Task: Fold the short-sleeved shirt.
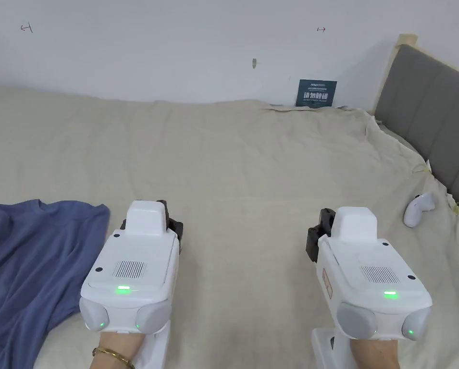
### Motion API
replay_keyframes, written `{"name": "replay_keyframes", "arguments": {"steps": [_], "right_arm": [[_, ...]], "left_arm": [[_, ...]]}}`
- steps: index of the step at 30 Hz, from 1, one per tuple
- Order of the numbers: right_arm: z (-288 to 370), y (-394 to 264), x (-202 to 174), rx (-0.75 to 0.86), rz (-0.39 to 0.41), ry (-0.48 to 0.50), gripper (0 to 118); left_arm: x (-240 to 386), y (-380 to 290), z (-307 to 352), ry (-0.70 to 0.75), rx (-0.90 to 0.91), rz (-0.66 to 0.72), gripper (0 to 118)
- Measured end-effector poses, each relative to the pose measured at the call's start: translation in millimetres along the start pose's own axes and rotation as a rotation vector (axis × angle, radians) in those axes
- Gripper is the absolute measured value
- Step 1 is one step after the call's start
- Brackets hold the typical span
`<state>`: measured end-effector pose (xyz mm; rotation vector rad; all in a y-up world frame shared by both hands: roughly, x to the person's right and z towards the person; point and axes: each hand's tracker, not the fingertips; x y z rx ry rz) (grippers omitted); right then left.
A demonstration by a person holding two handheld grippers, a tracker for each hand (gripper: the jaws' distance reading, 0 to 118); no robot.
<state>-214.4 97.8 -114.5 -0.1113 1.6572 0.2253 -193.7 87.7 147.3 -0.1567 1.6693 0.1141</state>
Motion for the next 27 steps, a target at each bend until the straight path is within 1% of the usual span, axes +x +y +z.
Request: {"name": "replay_keyframes", "arguments": {"steps": [15,22,23,24,25,26,27], "right_arm": [[3,2,0,-0.007,-0.012,0.001,0],[3,4,-1,-0.001,0.002,0.004,0],[3,6,-3,-0.006,0.017,-0.003,0],[2,8,-4,-0.005,0.087,-0.025,0],[2,10,-8,0.029,0.194,-0.027,0],[1,10,-18,0.09,0.418,-0.056,0],[0,9,-29,0.138,0.701,-0.057,0]], "left_arm": [[0,3,2,-0.012,-0.002,-0.004,0],[2,7,0,-0.013,0.007,-0.006,0],[2,8,0,-0.011,0.006,-0.023,0],[5,9,-2,0.013,0.007,-0.113,0],[9,9,-4,0.032,0.02,-0.252,0],[18,7,-5,0.051,0.075,-0.484,0],[27,1,-4,0.043,0.151,-0.768,0]]}}
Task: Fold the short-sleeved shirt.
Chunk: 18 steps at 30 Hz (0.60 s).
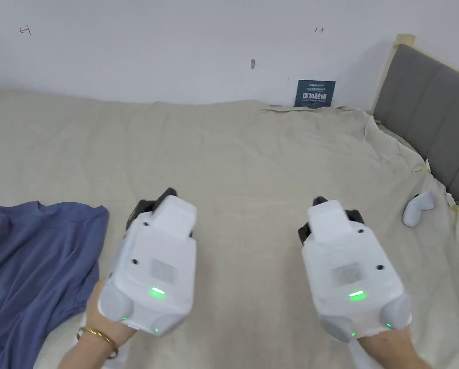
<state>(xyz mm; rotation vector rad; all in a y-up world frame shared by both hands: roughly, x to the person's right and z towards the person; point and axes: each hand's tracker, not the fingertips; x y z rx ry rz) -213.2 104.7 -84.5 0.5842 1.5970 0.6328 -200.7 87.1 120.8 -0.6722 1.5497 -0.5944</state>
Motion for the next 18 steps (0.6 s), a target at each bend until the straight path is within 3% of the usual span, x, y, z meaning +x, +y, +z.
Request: {"name": "replay_keyframes", "arguments": {"steps": [3,4,6,9,11,12,13,15,17,18], "right_arm": [[2,1,-16,0.202,0.608,0.089,0],[2,0,-20,0.239,0.762,0.108,0],[3,-5,-24,0.285,1.049,0.147,0],[7,-12,-25,0.32,1.191,0.173,0],[8,-4,-22,0.289,1.078,0.179,0],[5,7,-19,0.203,0.888,0.172,0],[-1,15,-13,0.115,0.686,0.185,0],[-14,34,13,-0.057,0.042,0.185,0],[-14,34,37,-0.108,-0.36,0.187,0],[-10,28,42,-0.091,-0.517,0.156,0]], "left_arm": [[25,-21,-8,-0.06,0.249,-0.759,0],[28,-27,-6,-0.095,0.319,-0.914,0],[27,-28,8,-0.191,0.411,-1.056,0],[24,-22,11,-0.195,0.403,-1.025,0],[16,-17,11,-0.163,0.375,-0.959,0],[12,-11,8,-0.143,0.335,-0.841,0],[7,-2,5,-0.134,0.265,-0.674,0],[-17,20,-3,-0.06,0.076,-0.096,0],[-42,25,-11,-0.017,-0.027,0.354,0],[-55,25,-12,-0.02,-0.051,0.542,0]]}}
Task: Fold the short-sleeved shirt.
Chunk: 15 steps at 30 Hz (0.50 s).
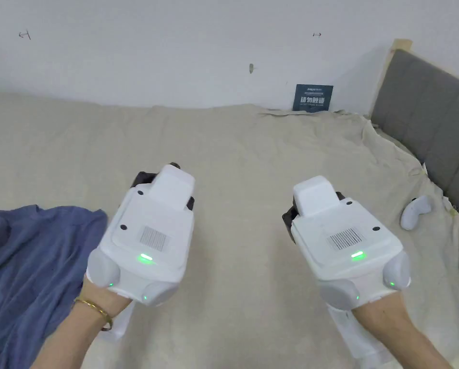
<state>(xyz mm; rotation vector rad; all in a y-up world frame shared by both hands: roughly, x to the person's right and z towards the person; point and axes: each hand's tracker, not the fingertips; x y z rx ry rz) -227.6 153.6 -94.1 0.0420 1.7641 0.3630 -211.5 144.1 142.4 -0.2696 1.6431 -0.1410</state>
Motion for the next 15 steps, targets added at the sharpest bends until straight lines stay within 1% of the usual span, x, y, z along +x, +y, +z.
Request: {"name": "replay_keyframes", "arguments": {"steps": [1,2,4,5,6,8,15], "right_arm": [[4,-3,3,0.012,-0.109,-0.009,0],[9,-8,4,0.022,-0.181,-0.003,0],[18,-18,0,0.055,-0.193,-0.038,0],[21,-22,-1,0.068,-0.173,-0.041,0],[22,-25,0,0.054,-0.169,-0.033,0],[27,-30,-3,0.055,-0.198,-0.028,0],[31,-29,2,0.054,-0.199,-0.042,0]], "left_arm": [[-7,-1,1,-0.002,0.001,0.109,0],[-11,-4,4,0.004,0.005,0.182,0],[-14,-11,4,0.037,0.008,0.235,0],[-14,-14,7,0.033,0.005,0.228,0],[-13,-18,10,0.033,0.004,0.225,0],[-10,-25,13,0.025,-0.001,0.246,0],[-5,-36,15,0.02,-0.035,0.225,0]]}}
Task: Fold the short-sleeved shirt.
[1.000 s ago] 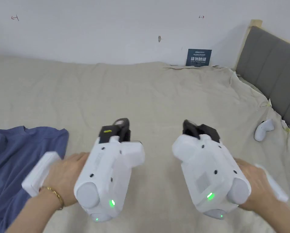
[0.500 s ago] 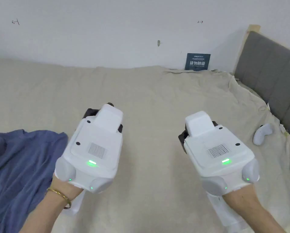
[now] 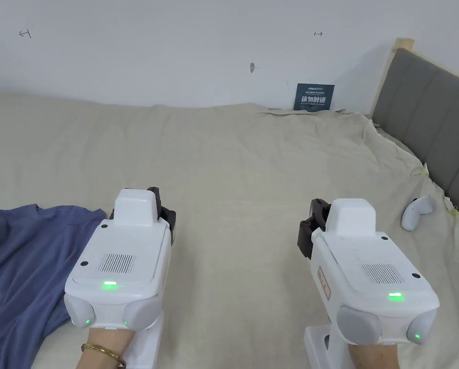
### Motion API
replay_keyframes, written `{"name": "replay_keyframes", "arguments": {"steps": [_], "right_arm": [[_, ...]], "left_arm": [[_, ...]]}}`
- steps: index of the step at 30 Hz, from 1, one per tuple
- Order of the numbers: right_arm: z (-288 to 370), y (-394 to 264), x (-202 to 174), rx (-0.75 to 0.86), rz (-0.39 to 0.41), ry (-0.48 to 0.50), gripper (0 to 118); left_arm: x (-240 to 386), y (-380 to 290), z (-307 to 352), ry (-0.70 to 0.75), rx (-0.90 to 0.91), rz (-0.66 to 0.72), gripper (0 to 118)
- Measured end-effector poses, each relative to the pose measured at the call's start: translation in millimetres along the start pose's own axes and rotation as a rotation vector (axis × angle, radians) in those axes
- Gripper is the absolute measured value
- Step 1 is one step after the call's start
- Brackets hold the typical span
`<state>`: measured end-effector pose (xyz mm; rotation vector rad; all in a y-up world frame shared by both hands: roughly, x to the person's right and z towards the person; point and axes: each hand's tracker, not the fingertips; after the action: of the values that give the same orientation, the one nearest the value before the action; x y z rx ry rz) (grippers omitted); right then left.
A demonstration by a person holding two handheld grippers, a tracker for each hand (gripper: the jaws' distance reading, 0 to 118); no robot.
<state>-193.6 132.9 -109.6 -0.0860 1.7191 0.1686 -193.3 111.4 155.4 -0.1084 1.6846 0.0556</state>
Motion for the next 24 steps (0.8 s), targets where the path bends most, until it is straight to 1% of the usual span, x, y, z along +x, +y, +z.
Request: {"name": "replay_keyframes", "arguments": {"steps": [12,24], "right_arm": [[-0.7,-3.2,4.0,-0.007,0.006,-0.017,0],[-3.3,-0.8,3.5,-0.006,0.009,-0.014,0]], "left_arm": [[5.7,1.9,0.3,-0.002,0.016,-0.03,0],[6.6,4.3,2.2,-0.005,0.015,-0.021,0]]}}
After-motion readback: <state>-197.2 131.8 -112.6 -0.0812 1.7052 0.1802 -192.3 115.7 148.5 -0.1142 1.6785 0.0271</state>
